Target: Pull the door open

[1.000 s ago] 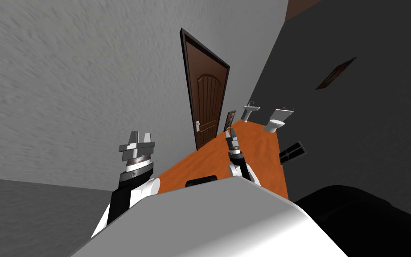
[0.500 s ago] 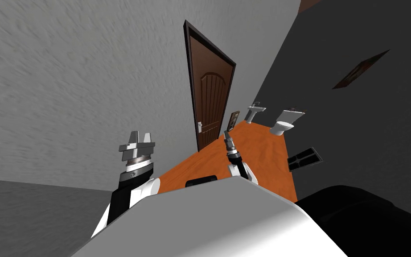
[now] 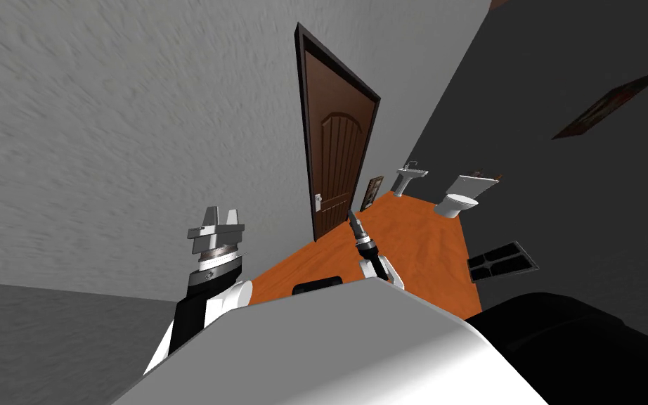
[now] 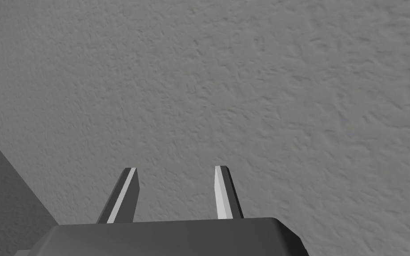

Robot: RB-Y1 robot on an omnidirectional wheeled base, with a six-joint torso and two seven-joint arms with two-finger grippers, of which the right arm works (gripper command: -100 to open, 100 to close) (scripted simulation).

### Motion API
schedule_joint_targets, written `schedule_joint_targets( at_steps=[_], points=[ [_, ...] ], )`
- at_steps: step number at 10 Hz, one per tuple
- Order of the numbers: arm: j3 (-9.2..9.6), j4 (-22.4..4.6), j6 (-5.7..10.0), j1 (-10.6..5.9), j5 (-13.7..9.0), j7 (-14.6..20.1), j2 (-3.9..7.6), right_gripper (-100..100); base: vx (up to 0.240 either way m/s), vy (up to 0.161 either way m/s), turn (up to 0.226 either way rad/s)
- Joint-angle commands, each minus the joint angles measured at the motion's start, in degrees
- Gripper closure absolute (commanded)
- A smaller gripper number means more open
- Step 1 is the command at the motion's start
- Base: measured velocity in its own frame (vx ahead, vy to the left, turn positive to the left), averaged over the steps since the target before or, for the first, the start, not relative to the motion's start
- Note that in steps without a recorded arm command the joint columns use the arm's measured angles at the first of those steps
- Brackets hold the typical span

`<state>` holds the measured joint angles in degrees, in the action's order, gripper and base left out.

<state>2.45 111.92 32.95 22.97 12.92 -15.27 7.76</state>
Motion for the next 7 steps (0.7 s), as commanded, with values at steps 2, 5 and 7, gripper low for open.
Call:
schedule_joint_targets(
  at_steps=[2, 5, 7],
  points=[
    [-0.17, -2.5, -0.69, -0.83, 2.2, -2.8, 0.77, -100, 0.097, -0.007, 0.076],
    [-0.25, -5.5, -1.3, -1.77, 4.9, -6.0, 1.48, -100, 0.104, -0.01, 0.079],
    [-0.29, -7.5, -1.71, -2.4, 6.6, -8.1, 1.94, -100, 0.095, -0.005, 0.069]
  ],
)
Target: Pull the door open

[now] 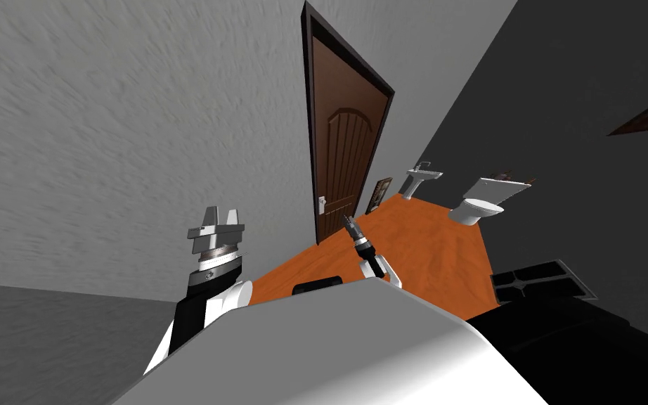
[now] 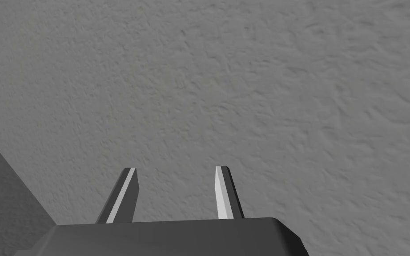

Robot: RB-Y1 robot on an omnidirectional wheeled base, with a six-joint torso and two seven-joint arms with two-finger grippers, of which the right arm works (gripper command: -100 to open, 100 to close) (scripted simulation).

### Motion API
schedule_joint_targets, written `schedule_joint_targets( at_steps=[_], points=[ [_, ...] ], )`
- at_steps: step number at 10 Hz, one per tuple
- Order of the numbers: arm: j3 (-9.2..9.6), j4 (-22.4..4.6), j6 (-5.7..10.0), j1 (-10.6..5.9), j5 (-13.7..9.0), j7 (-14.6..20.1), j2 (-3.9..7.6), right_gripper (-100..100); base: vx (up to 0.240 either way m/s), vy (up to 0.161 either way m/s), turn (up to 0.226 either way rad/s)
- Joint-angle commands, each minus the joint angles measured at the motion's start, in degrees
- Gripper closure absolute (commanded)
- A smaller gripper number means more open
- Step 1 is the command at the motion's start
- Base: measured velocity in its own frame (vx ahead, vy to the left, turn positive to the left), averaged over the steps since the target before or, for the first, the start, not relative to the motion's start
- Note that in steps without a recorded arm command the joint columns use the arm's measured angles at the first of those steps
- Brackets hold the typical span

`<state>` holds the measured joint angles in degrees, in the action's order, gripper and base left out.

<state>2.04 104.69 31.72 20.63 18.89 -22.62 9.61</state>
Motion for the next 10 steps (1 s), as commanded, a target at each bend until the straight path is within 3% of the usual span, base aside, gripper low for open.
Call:
schedule_joint_targets(
  at_steps=[1, 10],
  points=[
    [0.09, -1.2, -0.67, -0.36, 1.5, -1.8, 0.31, -100, 0.089, -0.012, 0.09],
    [-0.16, -11.1, -2.69, -3.45, 10.1, -12.3, 2.55, -100, 0.12, -0.021, 0.085]
  ],
)
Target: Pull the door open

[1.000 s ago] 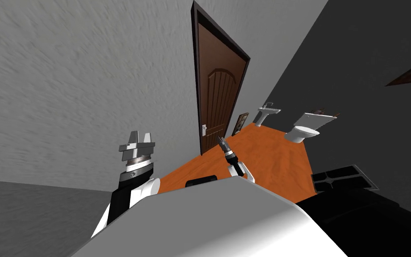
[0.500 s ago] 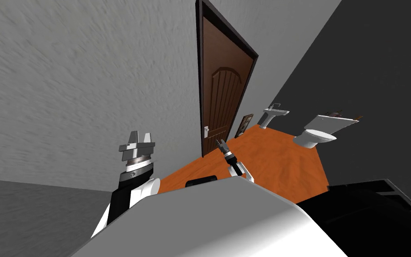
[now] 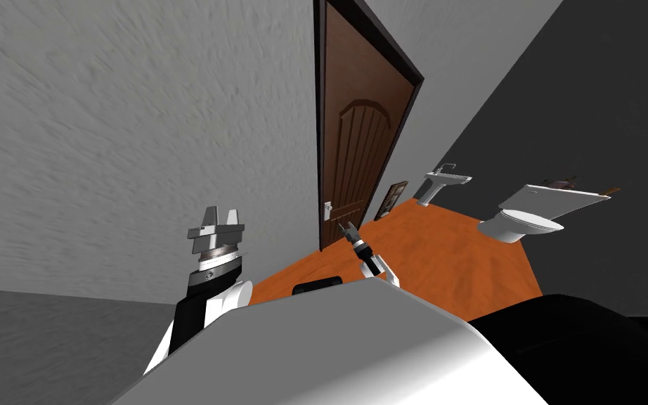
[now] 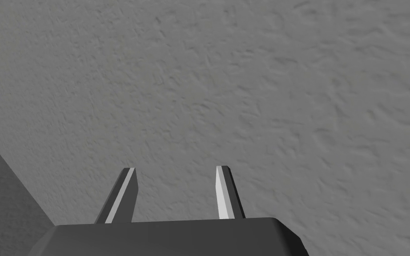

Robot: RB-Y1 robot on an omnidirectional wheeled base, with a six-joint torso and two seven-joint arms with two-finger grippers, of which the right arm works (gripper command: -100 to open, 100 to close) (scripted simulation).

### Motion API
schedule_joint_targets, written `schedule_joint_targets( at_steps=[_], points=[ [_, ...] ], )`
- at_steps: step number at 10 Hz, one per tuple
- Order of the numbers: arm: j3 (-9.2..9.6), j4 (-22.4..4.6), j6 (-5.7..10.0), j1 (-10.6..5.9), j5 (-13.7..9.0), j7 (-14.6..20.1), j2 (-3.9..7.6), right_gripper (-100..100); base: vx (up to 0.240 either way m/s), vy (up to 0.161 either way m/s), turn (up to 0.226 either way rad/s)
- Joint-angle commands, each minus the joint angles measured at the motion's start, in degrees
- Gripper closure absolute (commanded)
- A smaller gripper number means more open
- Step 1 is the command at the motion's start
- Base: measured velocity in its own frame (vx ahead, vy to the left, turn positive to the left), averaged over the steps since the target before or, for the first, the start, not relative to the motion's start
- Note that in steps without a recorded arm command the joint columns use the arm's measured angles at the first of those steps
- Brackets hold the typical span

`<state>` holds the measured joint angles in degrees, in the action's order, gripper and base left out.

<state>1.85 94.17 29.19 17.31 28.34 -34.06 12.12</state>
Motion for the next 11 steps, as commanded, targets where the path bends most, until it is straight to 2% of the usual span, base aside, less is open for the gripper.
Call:
schedule_joint_targets(
  at_steps=[1, 8, 9, 10, 11],
  points=[
    [0.02, -1.3, -0.31, -0.36, 1.2, -1.6, 0.2, -100, 0.104, -0.013, 0.06],
    [-0.16, -8.3, -1.74, -2.55, 7.3, -9.0, 1.75, -100, 0.152, -0.043, 0.074],
    [-0.17, -7.7, -1.58, -2.28, 6.8, -8.3, 1.67, -100, 0.073, -0.025, 0.015],
    [-1.7, -9.7, -0.85, -2.93, 6.1, -8.2, 2.55, -100, 0.043, 0.086, 0.164],
    [-2.27, -10.3, -0.59, -3.16, 5.9, -8.1, 2.87, -100, 0.049, 0.149, 0.135]
  ],
)
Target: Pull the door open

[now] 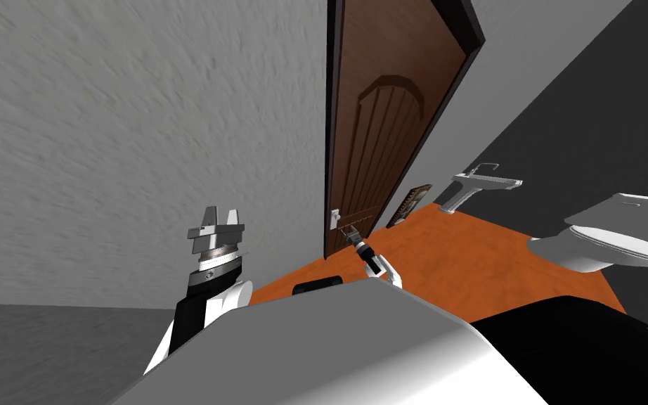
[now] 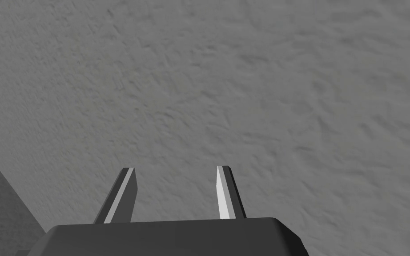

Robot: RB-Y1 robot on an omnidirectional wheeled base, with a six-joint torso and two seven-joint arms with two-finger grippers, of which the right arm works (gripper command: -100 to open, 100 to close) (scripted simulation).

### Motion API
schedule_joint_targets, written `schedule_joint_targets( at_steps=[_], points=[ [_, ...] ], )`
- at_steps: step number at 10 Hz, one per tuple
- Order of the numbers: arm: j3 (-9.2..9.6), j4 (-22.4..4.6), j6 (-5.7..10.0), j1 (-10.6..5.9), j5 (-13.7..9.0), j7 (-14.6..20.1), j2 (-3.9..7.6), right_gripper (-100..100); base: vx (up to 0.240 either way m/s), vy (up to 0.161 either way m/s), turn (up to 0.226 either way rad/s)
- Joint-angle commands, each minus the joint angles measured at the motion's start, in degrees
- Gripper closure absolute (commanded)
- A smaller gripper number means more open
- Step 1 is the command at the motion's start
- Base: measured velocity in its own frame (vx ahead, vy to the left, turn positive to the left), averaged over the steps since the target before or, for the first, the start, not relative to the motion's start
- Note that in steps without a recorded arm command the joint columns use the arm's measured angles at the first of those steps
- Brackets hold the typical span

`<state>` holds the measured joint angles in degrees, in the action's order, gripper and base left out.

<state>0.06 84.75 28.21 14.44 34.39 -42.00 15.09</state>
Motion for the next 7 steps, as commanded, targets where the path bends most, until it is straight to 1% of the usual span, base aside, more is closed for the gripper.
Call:
schedule_joint_targets(
  at_steps=[1, 3, 4, 6, 7],
  points=[
    [-1.1, -1.6, 0.7, -0.54, -0.5, 0.0, 0.25, -100, 0.055, 0.124, 0.076],
    [-3.88, -4.8, 2.05, -1.73, -1.8, 0.5, 1.82, -100, 0.098, 0.119, 0.187],
    [-4.59, -5.6, 2.4, -2.04, -2.1, 0.6, 2.22, -100, 0.167, 0.109, 0.121],
    [-5.95, -7.0, 3.08, -2.64, -2.8, 0.9, 2.97, -100, 0.136, 0.051, 0.093],
    [-7.11, -8.2, 3.66, -3.16, -3.3, 1.1, 3.62, -100, 0.142, 0.042, 0.13]
  ],
)
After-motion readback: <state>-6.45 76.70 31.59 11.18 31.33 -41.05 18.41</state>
